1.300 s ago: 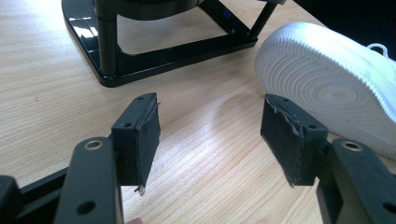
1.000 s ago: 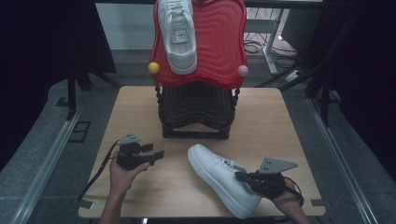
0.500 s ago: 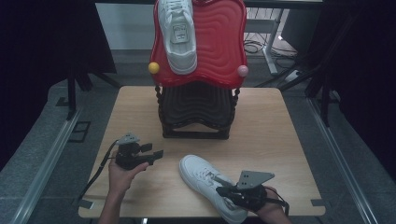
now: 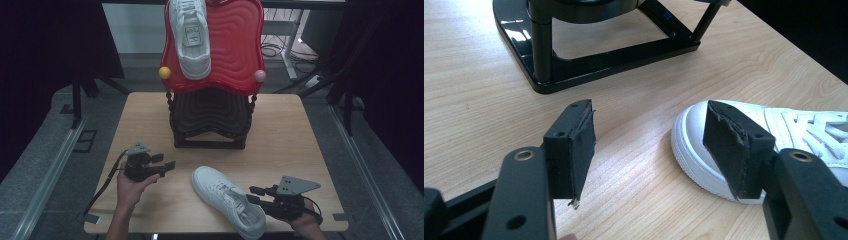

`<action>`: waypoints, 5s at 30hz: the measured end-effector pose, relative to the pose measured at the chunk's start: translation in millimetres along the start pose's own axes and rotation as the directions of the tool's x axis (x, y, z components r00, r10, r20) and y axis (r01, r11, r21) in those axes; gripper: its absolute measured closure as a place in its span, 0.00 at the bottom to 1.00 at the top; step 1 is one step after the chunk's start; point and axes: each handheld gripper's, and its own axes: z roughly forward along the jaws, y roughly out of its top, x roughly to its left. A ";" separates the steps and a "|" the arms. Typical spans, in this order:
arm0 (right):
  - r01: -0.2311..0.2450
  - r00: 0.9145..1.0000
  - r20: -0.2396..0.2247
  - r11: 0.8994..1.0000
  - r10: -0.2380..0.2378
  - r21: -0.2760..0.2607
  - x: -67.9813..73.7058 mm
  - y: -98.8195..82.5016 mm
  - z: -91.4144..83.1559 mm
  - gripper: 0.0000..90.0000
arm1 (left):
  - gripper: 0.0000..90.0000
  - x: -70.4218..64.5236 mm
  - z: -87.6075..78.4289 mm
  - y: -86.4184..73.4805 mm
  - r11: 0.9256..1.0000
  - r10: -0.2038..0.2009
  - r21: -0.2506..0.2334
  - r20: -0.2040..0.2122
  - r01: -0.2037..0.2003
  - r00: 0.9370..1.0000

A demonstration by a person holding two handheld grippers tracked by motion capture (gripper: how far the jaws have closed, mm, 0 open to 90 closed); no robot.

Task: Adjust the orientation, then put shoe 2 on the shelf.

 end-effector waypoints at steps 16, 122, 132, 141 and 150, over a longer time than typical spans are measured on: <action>-0.045 0.996 0.075 0.998 0.041 0.048 -11.0 -9.1 9.1 0.62 | 0.42 0.5 -1.0 0.7 1.000 -0.002 -0.006 0.002 0.002 1.000; 0.114 0.966 0.258 0.889 0.005 -0.443 -13.4 109.8 -39.0 0.94 | 0.42 0.5 10.8 -1.4 1.000 0.005 0.025 0.007 -0.005 1.000; 0.116 0.963 0.267 0.852 0.029 -0.510 -21.6 135.4 -42.2 0.94 | 0.42 6.8 8.5 -3.6 1.000 -0.026 0.010 0.010 0.026 1.000; 0.102 0.958 0.280 0.834 0.066 -0.543 -31.1 154.2 -41.4 0.94 | 0.42 6.4 8.1 -3.3 1.000 -0.027 0.006 0.009 0.027 1.000; 0.095 0.952 0.292 0.810 0.097 -0.578 -40.0 178.0 -41.9 0.94 | 0.42 6.5 9.3 -3.5 1.000 -0.024 0.011 0.011 0.023 1.000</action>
